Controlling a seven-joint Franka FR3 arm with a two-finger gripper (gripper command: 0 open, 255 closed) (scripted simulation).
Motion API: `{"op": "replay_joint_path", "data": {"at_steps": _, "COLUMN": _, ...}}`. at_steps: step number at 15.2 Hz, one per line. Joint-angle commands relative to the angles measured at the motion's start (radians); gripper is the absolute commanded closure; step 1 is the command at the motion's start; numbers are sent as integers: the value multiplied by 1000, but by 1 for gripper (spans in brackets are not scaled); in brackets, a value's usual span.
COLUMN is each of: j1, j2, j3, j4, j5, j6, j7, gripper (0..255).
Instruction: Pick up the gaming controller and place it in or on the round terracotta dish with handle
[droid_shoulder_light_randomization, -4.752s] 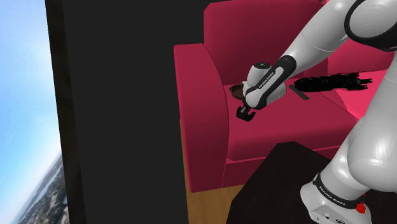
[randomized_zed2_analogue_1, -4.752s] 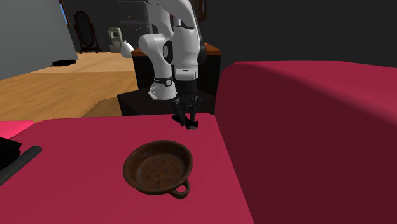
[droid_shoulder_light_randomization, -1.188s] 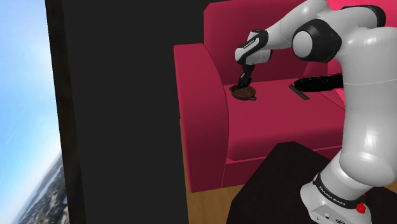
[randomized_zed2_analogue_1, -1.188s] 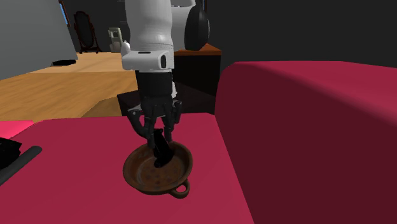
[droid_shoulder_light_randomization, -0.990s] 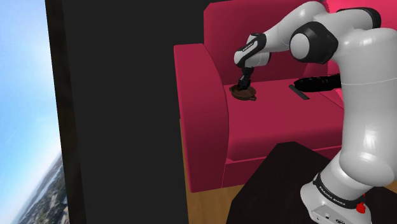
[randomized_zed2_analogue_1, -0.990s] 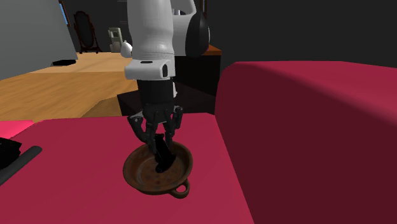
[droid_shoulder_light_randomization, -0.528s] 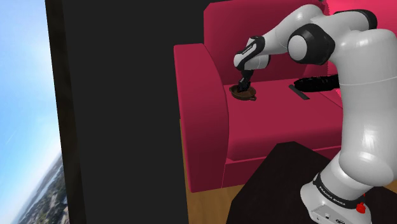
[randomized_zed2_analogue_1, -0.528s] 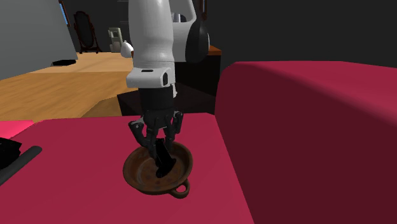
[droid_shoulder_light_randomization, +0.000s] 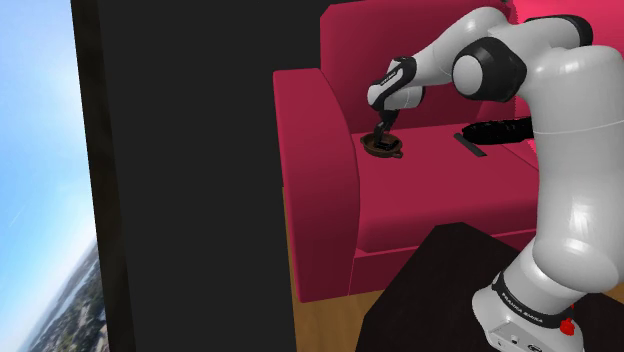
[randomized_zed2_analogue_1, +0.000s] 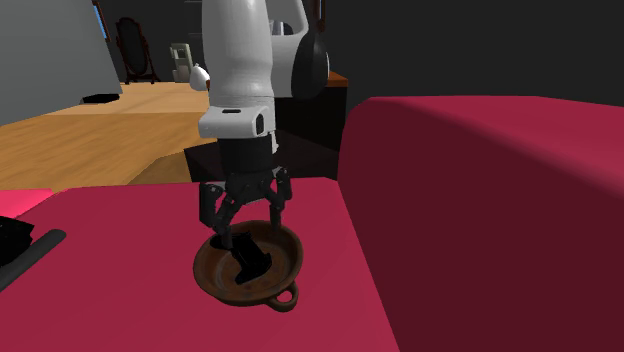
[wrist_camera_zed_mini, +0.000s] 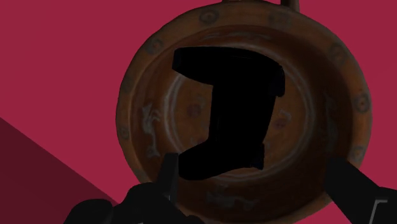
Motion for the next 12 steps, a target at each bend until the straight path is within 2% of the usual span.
{"op": "replay_joint_path", "data": {"at_steps": 1, "j1": 0, "j2": 0, "j3": 0, "j4": 0, "j5": 0, "j6": 0, "j7": 0, "gripper": 0}}
{"op": "replay_joint_path", "data": {"at_steps": 5, "j1": 33, "j2": -99, "j3": -34, "j4": -22, "j5": -46, "j6": -74, "j7": 28, "gripper": 0}}
{"op": "replay_joint_path", "data": {"at_steps": 12, "j1": 33, "j2": -99, "j3": -33, "j4": -22, "j5": -46, "j6": -73, "j7": 28, "gripper": 0}}
